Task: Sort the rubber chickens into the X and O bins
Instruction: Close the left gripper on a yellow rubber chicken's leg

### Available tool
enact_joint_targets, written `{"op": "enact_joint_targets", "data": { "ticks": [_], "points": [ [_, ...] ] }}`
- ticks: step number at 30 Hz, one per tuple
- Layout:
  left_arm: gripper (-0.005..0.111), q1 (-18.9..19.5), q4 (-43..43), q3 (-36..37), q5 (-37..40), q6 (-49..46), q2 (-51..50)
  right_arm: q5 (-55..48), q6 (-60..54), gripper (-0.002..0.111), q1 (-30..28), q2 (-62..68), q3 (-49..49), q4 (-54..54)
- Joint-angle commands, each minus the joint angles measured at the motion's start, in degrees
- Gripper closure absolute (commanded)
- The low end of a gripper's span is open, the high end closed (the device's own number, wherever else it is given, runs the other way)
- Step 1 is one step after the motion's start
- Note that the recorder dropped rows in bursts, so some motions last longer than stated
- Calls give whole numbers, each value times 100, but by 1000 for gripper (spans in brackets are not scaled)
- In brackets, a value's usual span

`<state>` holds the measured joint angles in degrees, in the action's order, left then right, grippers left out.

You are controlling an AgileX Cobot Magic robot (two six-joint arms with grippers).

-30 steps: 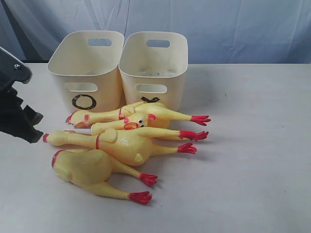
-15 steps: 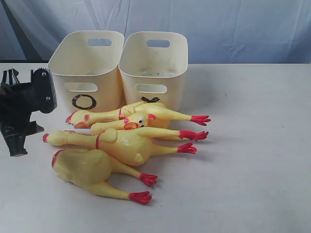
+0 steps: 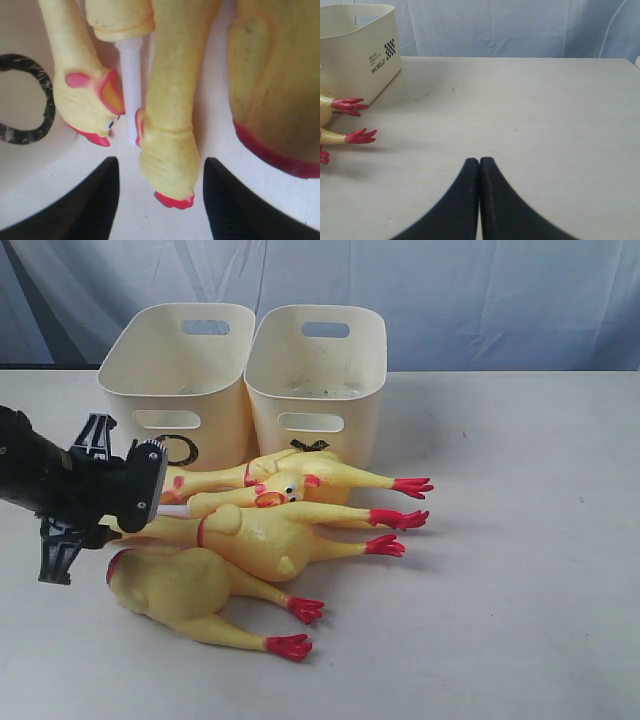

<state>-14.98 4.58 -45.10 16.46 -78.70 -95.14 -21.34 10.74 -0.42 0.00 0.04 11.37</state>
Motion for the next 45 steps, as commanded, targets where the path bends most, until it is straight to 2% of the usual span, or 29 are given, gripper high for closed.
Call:
{"op": "enact_joint_targets", "data": {
  "ticks": [1,14,23,25,28,32,45],
  "points": [
    [58,-53,290,-18,24,-37,-108,67,-22,108,-18,0,-4,-6],
    [58,-53,386,-18,-533,-266,-776,67,-22,108,-18,0,-4,-17],
    [58,-53,422,-18,-662,-266,-882,67,-22,108,-18,0,-4,-17],
    [62,-53,422,-18,-662,-266,-882,67,-22,108,-18,0,-4,-17],
    [75,-53,422,-18,-662,-266,-882,67,-22,108,-18,0,-4,-17],
    [88,-53,422,-18,-662,-266,-882,67,-22,108,-18,0,-4,-17],
    [90,-53,422,-18,-721,-266,-804,67,-22,108,-18,0,-4,-17]
  ]
}}
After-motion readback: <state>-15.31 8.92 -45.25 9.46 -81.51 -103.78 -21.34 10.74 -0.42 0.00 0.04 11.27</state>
